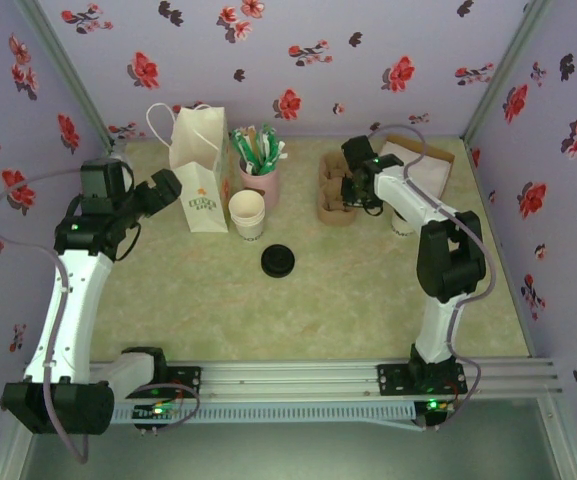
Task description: Pack the takeout coffee
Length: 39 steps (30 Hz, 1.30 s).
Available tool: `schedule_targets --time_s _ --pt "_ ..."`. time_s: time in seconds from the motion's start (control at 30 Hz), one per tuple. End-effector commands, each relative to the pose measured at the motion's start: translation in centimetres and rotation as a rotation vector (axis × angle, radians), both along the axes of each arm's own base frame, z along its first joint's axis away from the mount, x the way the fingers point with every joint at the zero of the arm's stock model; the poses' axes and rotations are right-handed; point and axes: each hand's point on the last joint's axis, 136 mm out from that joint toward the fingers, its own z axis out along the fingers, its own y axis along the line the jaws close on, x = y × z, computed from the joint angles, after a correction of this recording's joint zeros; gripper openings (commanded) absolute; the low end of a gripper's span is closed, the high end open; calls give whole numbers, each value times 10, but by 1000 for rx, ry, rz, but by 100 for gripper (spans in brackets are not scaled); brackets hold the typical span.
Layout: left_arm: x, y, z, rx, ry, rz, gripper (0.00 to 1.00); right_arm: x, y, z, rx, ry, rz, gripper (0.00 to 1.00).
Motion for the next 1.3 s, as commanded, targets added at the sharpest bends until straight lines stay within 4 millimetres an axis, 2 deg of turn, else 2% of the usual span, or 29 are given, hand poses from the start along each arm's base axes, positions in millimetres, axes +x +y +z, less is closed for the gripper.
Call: schedule_targets --time_s 0.0,0.33,0.47,0.7,0.77,0.83,1.1,1.27 --pt "3 0 3 12 -15 -19 100 -2 -1 -3 -50 22 20 28" --pt "4 -1 2 10 -10 -25 100 -4 0 -12 -65 48 29 34" --pt "4 -1 2 10 -10 -24 100 -4 0 -11 -63 45 26 28" --pt "4 -1 3 11 -12 -25 100 -4 0 -13 -65 48 27 27" --pt "4 -1 2 12 -11 -27 100 -4 0 -11 -63 46 26 25" --pt "3 -1 2 12 -10 -27 100 -3 1 -8 -59 38 28 19" --pt "3 -1 3 13 -13 -27 100 -1 -2 2 -91 21 31 17" --pt "4 -1 2 13 -9 -30 100 1 -1 8 -111 11 43 12"
